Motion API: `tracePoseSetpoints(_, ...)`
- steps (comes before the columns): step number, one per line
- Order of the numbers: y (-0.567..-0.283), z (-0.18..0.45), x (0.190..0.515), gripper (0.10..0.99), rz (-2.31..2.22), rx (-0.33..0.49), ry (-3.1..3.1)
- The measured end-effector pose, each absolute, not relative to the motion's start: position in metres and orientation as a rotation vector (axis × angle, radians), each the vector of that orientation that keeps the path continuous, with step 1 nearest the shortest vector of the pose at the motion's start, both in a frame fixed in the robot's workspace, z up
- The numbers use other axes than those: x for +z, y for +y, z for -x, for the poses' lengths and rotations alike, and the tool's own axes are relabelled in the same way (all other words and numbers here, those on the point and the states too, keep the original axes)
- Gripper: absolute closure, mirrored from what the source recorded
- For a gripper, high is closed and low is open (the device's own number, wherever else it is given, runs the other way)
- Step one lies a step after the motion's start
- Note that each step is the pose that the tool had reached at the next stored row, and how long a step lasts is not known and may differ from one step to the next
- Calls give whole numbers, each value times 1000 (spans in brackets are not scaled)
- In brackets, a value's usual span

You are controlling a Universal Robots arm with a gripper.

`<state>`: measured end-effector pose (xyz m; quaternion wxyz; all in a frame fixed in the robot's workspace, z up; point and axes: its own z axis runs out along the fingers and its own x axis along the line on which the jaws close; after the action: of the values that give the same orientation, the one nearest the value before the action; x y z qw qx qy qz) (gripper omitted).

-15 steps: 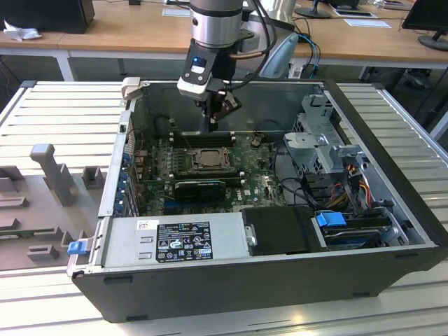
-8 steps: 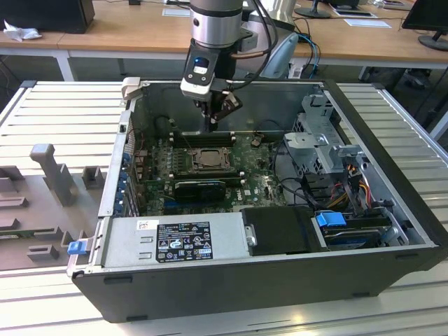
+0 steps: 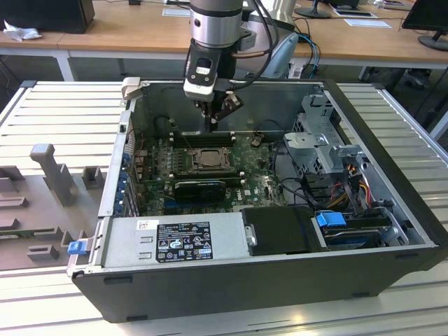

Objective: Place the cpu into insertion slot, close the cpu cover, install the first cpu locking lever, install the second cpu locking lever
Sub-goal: 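Install the first cpu locking lever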

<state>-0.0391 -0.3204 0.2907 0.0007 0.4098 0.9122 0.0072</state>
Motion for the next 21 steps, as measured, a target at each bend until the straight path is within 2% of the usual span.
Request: tracePoseSetpoints(21, -320, 39, 291, 980, -665, 25, 3069)
